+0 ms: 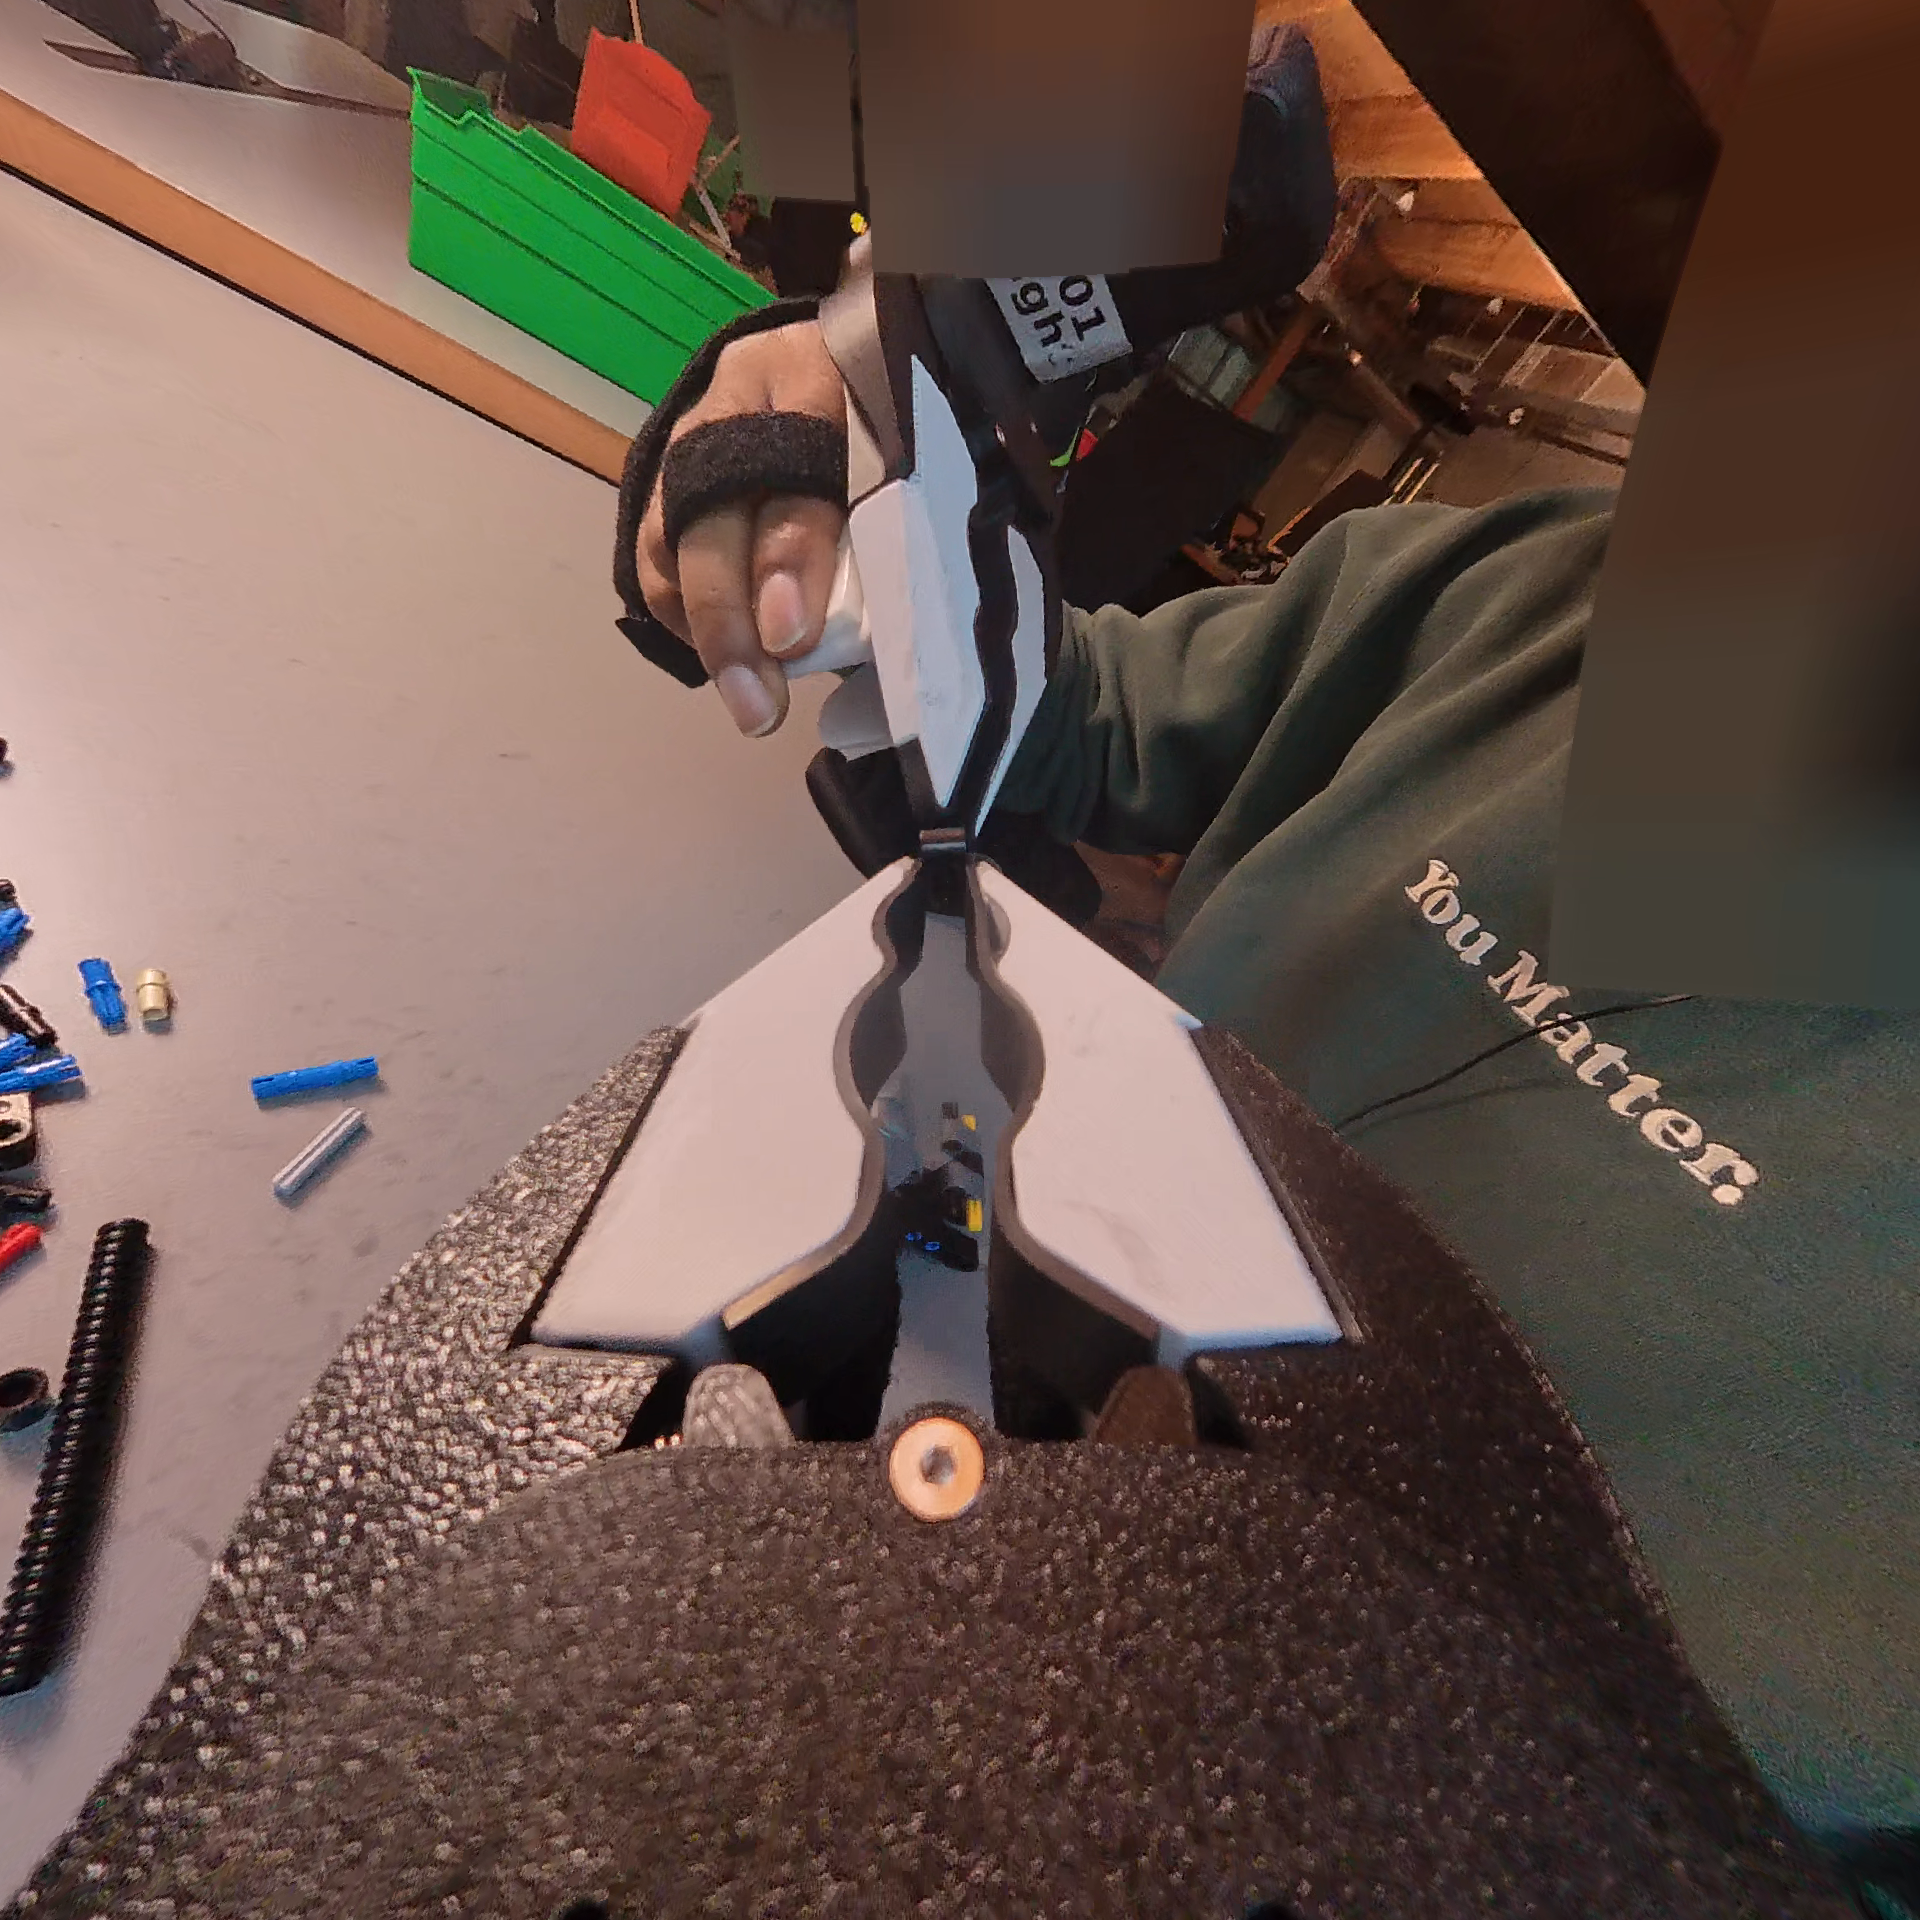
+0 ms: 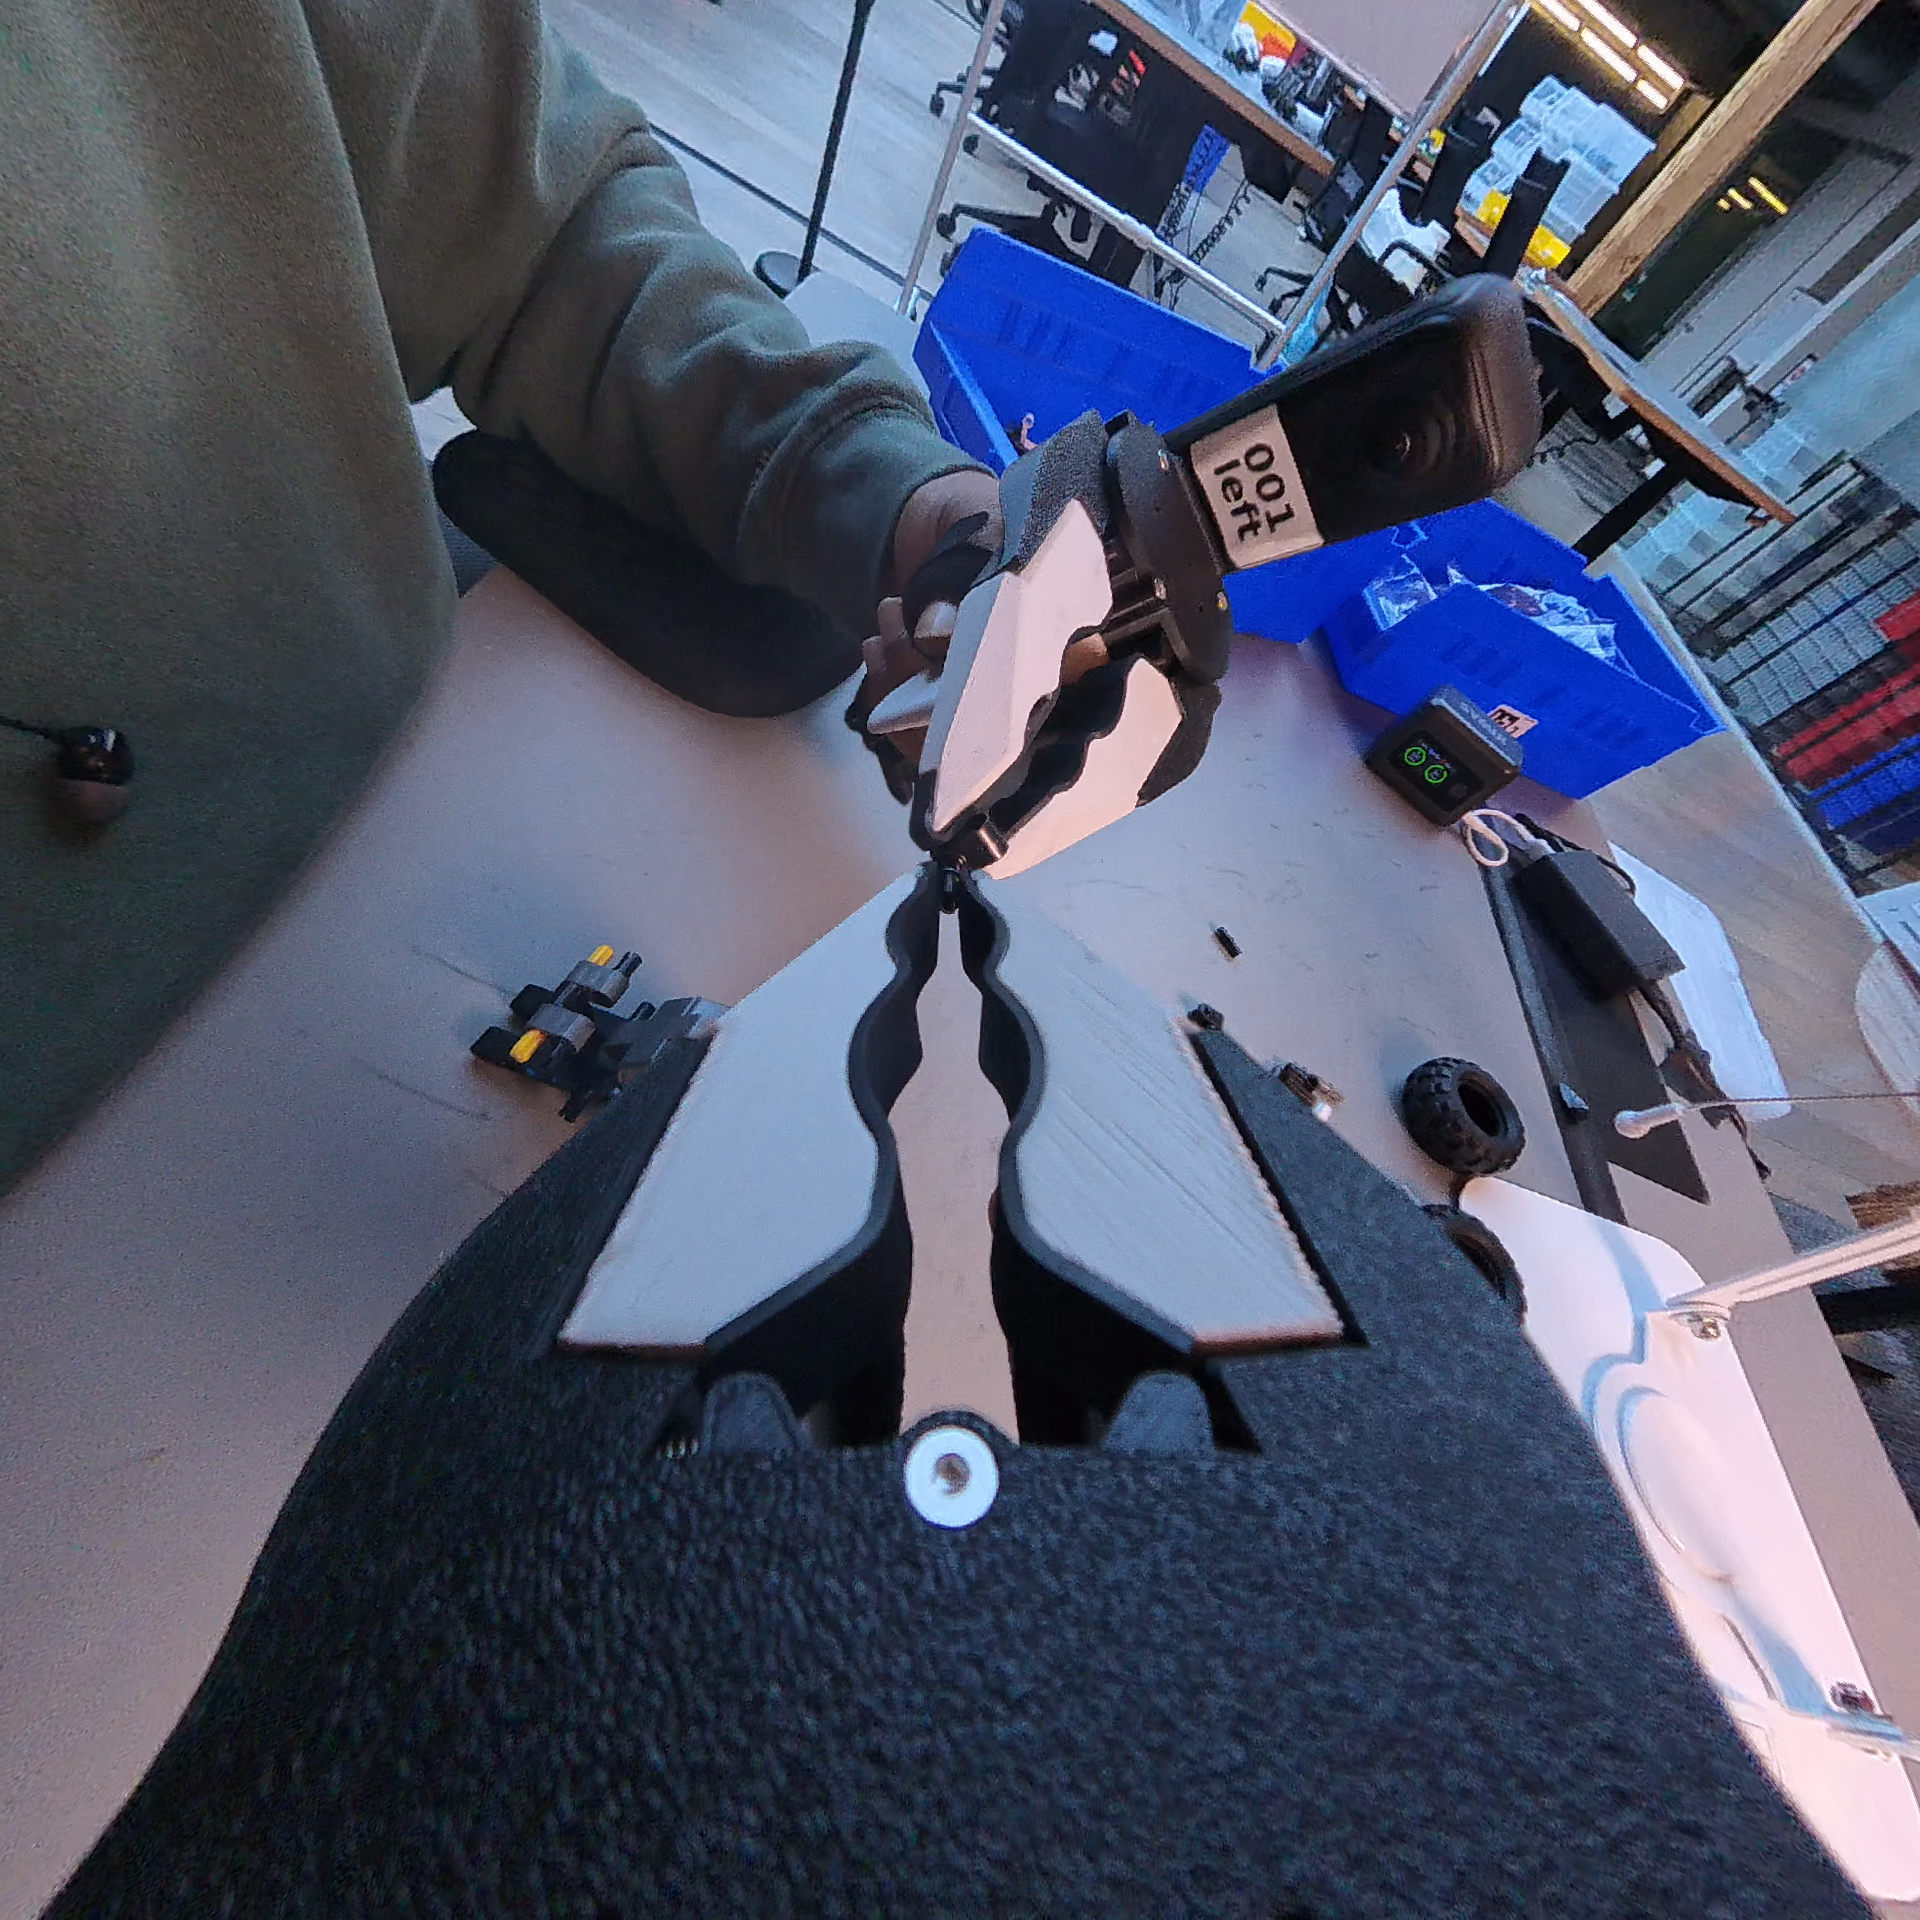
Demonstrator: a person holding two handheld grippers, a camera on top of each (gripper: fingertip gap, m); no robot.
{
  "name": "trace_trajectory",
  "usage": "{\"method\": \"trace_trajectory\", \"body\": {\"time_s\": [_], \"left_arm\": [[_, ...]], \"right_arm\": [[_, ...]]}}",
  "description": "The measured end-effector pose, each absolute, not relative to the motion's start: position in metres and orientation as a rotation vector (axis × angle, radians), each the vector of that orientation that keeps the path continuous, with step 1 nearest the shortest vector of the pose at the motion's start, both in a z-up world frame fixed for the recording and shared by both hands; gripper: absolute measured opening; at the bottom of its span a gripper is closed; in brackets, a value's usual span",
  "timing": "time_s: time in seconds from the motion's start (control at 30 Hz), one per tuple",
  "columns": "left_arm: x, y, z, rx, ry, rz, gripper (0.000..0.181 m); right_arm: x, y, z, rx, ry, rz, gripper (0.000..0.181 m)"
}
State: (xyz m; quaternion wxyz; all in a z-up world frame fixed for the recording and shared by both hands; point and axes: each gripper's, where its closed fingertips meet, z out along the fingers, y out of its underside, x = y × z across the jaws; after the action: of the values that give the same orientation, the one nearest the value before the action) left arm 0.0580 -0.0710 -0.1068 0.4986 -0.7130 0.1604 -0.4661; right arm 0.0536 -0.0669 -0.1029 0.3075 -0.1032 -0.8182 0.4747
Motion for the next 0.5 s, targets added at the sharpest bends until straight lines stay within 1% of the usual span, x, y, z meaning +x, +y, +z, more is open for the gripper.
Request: {"method": "trace_trajectory", "body": {"time_s": [0.4,0.5], "left_arm": [[0.042,-0.069,-0.111,-1.782,0.376,-1.002,0.006],[-0.002,-0.077,-0.116,-1.786,0.260,-0.915,0.005]], "right_arm": [[0.044,-0.058,-0.105,-0.300,-2.212,1.267,0.002],[0.040,-0.012,-0.080,-0.407,-2.095,1.284,0.001]]}}
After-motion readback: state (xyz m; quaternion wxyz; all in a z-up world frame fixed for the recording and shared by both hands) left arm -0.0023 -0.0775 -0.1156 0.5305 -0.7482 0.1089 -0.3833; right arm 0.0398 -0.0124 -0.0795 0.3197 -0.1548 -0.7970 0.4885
